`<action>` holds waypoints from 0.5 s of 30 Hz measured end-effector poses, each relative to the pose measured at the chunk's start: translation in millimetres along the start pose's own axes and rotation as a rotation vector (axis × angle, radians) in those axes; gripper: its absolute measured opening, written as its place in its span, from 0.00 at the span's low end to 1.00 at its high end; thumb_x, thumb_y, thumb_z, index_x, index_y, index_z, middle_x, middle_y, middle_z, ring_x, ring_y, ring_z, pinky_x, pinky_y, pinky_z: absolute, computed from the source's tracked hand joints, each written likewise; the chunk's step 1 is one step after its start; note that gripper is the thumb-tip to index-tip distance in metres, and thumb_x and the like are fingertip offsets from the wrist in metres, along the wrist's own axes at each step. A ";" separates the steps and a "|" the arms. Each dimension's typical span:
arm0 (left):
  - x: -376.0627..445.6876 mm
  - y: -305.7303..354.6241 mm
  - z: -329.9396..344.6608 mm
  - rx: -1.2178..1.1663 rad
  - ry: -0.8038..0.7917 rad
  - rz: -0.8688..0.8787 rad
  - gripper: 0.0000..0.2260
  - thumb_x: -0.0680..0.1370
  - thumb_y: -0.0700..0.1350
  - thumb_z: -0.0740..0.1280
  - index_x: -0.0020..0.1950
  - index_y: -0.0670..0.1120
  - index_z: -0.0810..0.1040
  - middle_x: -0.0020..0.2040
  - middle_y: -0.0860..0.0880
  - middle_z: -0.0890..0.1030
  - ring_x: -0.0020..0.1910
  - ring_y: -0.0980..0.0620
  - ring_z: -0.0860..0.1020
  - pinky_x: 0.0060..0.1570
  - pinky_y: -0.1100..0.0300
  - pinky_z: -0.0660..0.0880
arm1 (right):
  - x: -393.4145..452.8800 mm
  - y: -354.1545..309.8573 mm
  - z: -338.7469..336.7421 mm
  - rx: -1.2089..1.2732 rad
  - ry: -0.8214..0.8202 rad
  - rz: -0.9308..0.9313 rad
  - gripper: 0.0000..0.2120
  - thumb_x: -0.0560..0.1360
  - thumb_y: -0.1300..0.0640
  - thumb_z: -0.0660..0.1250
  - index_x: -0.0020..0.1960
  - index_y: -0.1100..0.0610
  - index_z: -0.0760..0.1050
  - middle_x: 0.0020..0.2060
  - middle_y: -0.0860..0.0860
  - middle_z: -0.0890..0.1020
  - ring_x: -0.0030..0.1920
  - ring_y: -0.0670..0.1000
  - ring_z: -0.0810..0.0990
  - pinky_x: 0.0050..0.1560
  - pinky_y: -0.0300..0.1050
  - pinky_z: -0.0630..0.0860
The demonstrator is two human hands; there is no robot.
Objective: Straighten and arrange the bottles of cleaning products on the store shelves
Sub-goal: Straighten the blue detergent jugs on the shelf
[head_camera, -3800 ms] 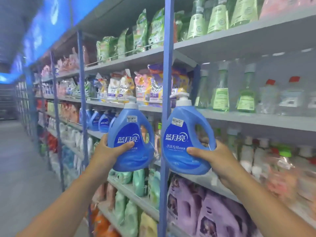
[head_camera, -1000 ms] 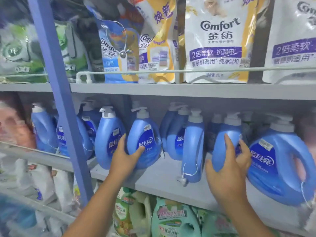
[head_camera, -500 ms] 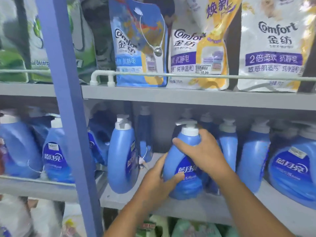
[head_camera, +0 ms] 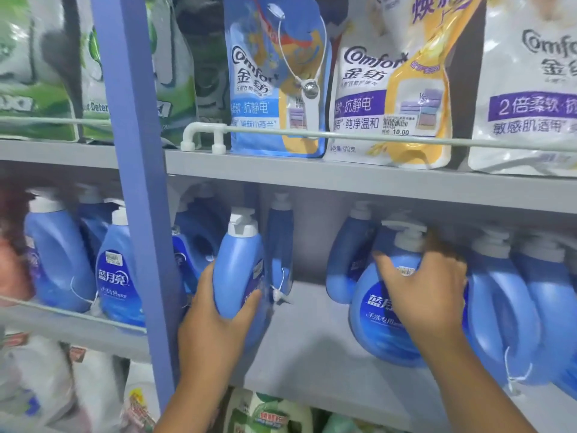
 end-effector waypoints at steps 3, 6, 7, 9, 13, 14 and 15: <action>-13.2 9.4 8.7 -0.094 -0.146 0.051 0.29 0.71 0.58 0.76 0.67 0.70 0.68 0.52 0.73 0.78 0.50 0.64 0.79 0.46 0.66 0.73 | -19.7 -6.7 -20.4 0.266 0.234 -0.196 0.23 0.75 0.51 0.74 0.62 0.65 0.75 0.55 0.59 0.73 0.59 0.58 0.70 0.63 0.55 0.70; -20.3 22.9 40.3 -0.274 -0.427 0.120 0.27 0.72 0.53 0.78 0.68 0.64 0.71 0.58 0.69 0.80 0.56 0.67 0.80 0.51 0.68 0.76 | -40.8 -34.6 -1.3 0.667 -0.043 -0.379 0.19 0.77 0.49 0.73 0.64 0.56 0.77 0.58 0.47 0.76 0.60 0.47 0.78 0.65 0.42 0.74; -20.5 26.7 50.3 -0.311 -0.506 0.123 0.27 0.73 0.52 0.76 0.68 0.63 0.71 0.59 0.67 0.81 0.57 0.65 0.81 0.53 0.67 0.77 | -43.0 -45.3 14.4 0.713 -0.256 -0.359 0.24 0.74 0.45 0.74 0.67 0.52 0.76 0.60 0.43 0.76 0.63 0.44 0.78 0.66 0.41 0.74; -19.0 31.8 66.1 -0.342 -0.608 0.130 0.25 0.74 0.52 0.73 0.68 0.64 0.70 0.61 0.67 0.81 0.59 0.64 0.81 0.55 0.67 0.76 | -46.3 -58.3 36.1 0.612 -0.573 -0.312 0.30 0.70 0.42 0.77 0.70 0.42 0.73 0.62 0.34 0.76 0.65 0.36 0.75 0.65 0.36 0.72; -7.5 31.5 82.5 -0.455 -0.687 0.095 0.19 0.79 0.52 0.71 0.67 0.63 0.71 0.58 0.65 0.83 0.57 0.61 0.83 0.53 0.64 0.78 | -33.6 -62.6 49.3 0.558 -0.660 -0.256 0.18 0.69 0.46 0.80 0.56 0.41 0.79 0.49 0.33 0.84 0.50 0.36 0.84 0.51 0.38 0.81; -5.2 32.1 85.5 -0.465 -0.711 0.095 0.18 0.80 0.54 0.70 0.69 0.61 0.72 0.60 0.61 0.84 0.58 0.58 0.83 0.55 0.61 0.79 | -30.9 -61.9 54.3 0.544 -0.666 -0.240 0.18 0.68 0.45 0.80 0.55 0.44 0.80 0.48 0.36 0.86 0.49 0.38 0.85 0.51 0.44 0.83; -3.7 32.3 89.6 -0.452 -0.744 0.104 0.19 0.80 0.56 0.67 0.71 0.61 0.72 0.61 0.58 0.83 0.60 0.56 0.83 0.57 0.58 0.80 | -29.2 -61.5 57.8 0.540 -0.668 -0.220 0.19 0.67 0.43 0.80 0.55 0.45 0.80 0.47 0.38 0.86 0.48 0.40 0.85 0.52 0.48 0.83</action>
Point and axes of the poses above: each hand's wrist, its own x-axis towards the middle knuckle, its own z-axis out of the palm, y = z × x, the point moved 7 cm from there along x, towards the middle knuckle
